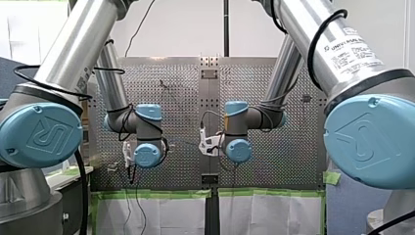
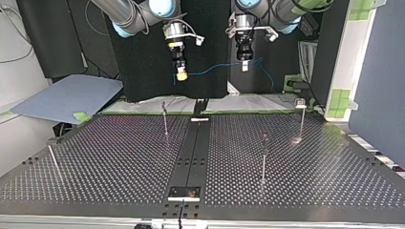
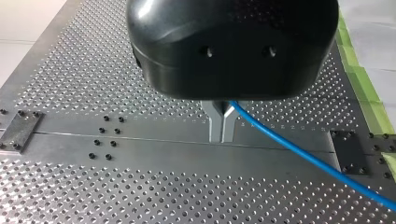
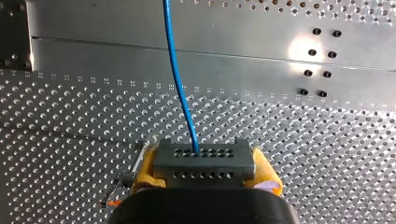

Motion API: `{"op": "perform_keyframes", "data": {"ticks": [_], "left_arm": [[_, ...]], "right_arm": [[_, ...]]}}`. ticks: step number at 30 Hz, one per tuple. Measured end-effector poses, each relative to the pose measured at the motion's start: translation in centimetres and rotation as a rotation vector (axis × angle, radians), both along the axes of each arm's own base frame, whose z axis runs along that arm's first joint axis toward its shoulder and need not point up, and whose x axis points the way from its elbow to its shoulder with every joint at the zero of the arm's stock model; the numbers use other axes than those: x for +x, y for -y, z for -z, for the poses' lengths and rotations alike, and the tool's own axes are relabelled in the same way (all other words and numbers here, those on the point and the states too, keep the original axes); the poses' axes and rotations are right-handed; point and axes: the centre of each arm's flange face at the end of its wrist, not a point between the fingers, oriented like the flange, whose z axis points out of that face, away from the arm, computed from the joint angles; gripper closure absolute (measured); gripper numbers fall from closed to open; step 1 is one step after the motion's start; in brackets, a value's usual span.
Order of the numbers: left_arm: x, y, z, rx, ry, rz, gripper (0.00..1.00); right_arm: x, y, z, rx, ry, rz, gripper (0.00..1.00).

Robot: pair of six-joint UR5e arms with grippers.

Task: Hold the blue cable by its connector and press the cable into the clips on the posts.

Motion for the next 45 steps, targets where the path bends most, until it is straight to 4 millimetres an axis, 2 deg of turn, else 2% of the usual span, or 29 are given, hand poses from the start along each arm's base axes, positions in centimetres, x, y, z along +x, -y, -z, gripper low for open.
{"op": "perform_keyframes", "data": {"ticks": [24,32,45], "left_arm": [[0.1,0.0,-0.1,0.000,0.003,0.001,1.00],[0.1,0.1,-0.1,-0.001,0.004,0.002,1.00],[0.1,0.1,-0.1,-0.001,0.004,0.002,1.00]], "right_arm": [[0.0,0.0,0.1,0.002,-0.002,0.001,1.00],[-0.7,0.0,2.4,0.044,-0.045,0.010,1.00],[-0.7,0.0,2.7,0.049,-0.050,0.011,1.00]]}}
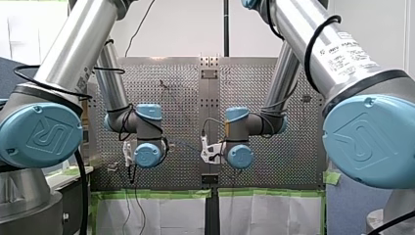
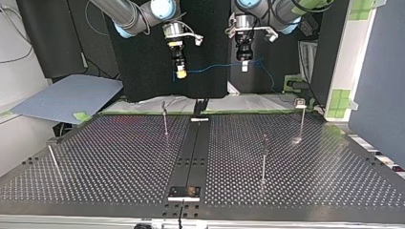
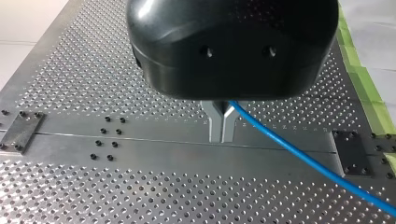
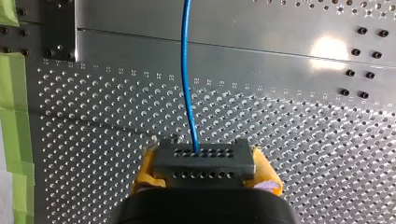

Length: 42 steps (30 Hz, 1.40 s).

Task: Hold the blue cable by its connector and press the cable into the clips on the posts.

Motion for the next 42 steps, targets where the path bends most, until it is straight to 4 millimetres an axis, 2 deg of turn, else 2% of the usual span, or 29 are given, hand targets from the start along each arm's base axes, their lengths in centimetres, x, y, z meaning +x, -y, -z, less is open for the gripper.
{"op": "perform_keyframes", "data": {"ticks": [5,15,25,31,34,42], "left_arm": [[0.1,-0.7,0.7,0.029,-0.025,-0.029,1.00],[1.6,-4.3,3.7,0.167,-0.115,-0.149,1.00],[3.3,-7.0,3.9,0.225,-0.136,-0.231,1.00],[3.6,-7.3,3.5,0.224,-0.131,-0.248,1.00],[3.4,-7.1,2.9,0.212,-0.124,-0.256,1.00],[2.7,-6.1,0.9,0.169,-0.112,-0.234,1.00]], "right_arm": [[0.0,0.0,0.0,0.000,0.000,0.000,1.00],[0.0,0.0,0.0,0.000,0.000,0.000,1.00],[0.0,0.0,0.0,0.000,0.000,0.000,1.00],[0.0,0.2,0.1,0.000,-0.007,0.005,1.00],[0.4,0.6,-0.6,-0.008,-0.006,0.009,1.00],[2.1,1.1,-4.7,-0.016,0.052,-0.028,1.00]]}}
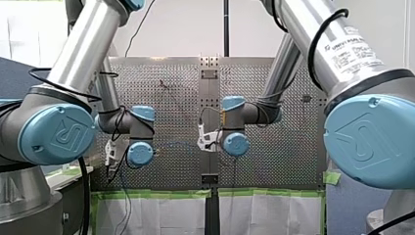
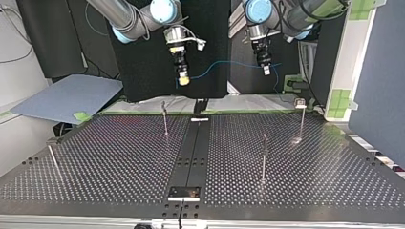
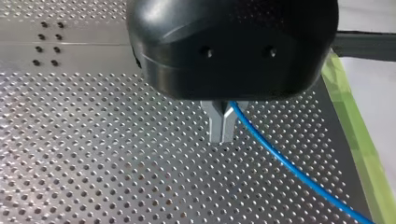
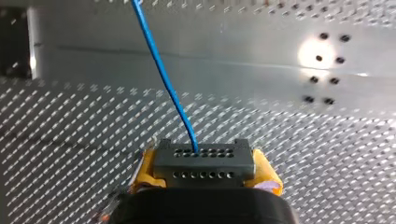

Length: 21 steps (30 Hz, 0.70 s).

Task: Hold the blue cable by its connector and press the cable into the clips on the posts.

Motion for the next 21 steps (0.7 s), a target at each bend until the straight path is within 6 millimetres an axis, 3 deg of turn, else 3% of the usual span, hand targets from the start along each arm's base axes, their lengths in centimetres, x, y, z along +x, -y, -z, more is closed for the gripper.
{"op": "perform_keyframes", "data": {"ticks": [11,21], "left_arm": [[-0.3,0.0,-2.8,-0.034,0.009,-0.001,1.00],[0.5,0.1,-6.0,-0.084,0.045,-0.003,1.00]], "right_arm": [[1.9,0.5,-6.0,-0.043,0.031,-0.066,1.00],[2.6,0.7,-7.2,-0.021,0.005,-0.086,1.00]]}}
